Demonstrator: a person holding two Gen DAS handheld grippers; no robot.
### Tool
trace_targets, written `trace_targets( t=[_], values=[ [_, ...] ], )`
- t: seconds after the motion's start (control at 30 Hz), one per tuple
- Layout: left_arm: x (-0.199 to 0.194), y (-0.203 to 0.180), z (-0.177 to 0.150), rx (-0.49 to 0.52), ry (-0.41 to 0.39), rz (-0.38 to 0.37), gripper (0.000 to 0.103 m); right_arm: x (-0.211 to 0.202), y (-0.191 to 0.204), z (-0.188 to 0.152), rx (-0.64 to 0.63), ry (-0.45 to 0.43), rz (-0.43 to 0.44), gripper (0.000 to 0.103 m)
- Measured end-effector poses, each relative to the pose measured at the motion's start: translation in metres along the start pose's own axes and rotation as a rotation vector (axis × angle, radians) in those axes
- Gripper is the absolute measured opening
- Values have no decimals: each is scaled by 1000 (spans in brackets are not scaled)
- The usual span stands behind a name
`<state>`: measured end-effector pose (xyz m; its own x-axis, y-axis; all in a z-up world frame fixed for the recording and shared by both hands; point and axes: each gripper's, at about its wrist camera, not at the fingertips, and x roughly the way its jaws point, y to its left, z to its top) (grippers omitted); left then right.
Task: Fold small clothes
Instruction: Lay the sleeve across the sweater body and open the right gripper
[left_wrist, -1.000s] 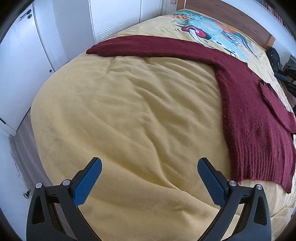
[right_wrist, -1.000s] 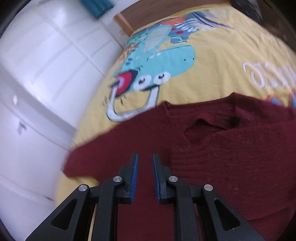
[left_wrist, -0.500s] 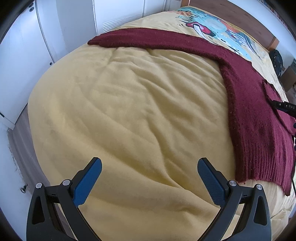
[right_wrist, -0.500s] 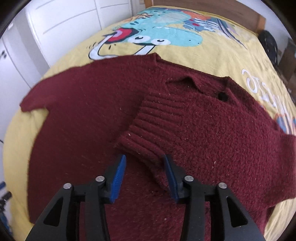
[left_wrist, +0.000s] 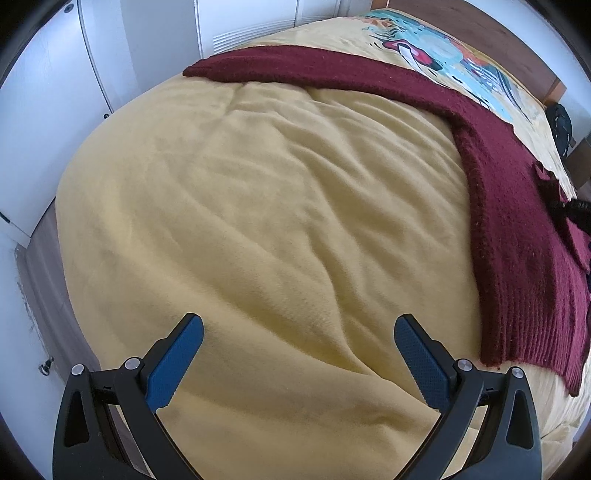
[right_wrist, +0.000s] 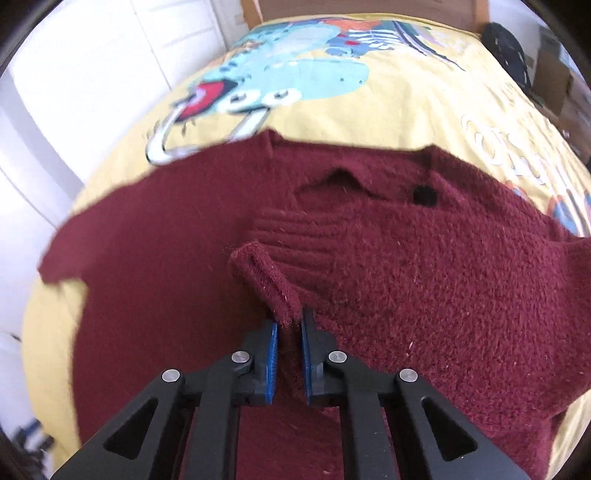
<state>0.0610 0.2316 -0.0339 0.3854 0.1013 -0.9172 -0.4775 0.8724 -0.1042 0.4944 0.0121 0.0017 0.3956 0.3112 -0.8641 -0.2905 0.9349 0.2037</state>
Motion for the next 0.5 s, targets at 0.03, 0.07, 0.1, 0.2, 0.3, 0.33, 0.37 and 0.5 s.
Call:
trace_targets(
  t=[0.03, 0.07, 0.1, 0.2, 0.3, 0.33, 0.37, 0.5],
  values=[
    [0, 0, 0, 0, 1, -1, 102, -3, 2, 4, 10, -13, 14, 11],
    [1, 0, 1, 0, 0, -2, 102, -5, 5, 9, 20, -25, 29, 11],
    [1, 0, 1, 0, -1, -4, 102, -9, 8, 16, 38, -41, 57, 11],
    [-1, 0, 3, 0, -10, -5, 102, -17, 22, 30, 67, -80, 130, 11],
    [-2, 3, 3, -5, -16, -1, 102, -22, 43, 42, 62, -113, 193, 11],
    [-2, 4, 4, -8, -17, 1, 102, -22, 50, 44, 52, -116, 204, 11],
    [-2, 5, 4, -10, -18, 4, 102, -21, 56, 46, 43, -116, 211, 11],
    [-2, 10, 2, -21, -17, 9, 102, 2, 80, 47, 15, -71, 214, 11]
  ],
)
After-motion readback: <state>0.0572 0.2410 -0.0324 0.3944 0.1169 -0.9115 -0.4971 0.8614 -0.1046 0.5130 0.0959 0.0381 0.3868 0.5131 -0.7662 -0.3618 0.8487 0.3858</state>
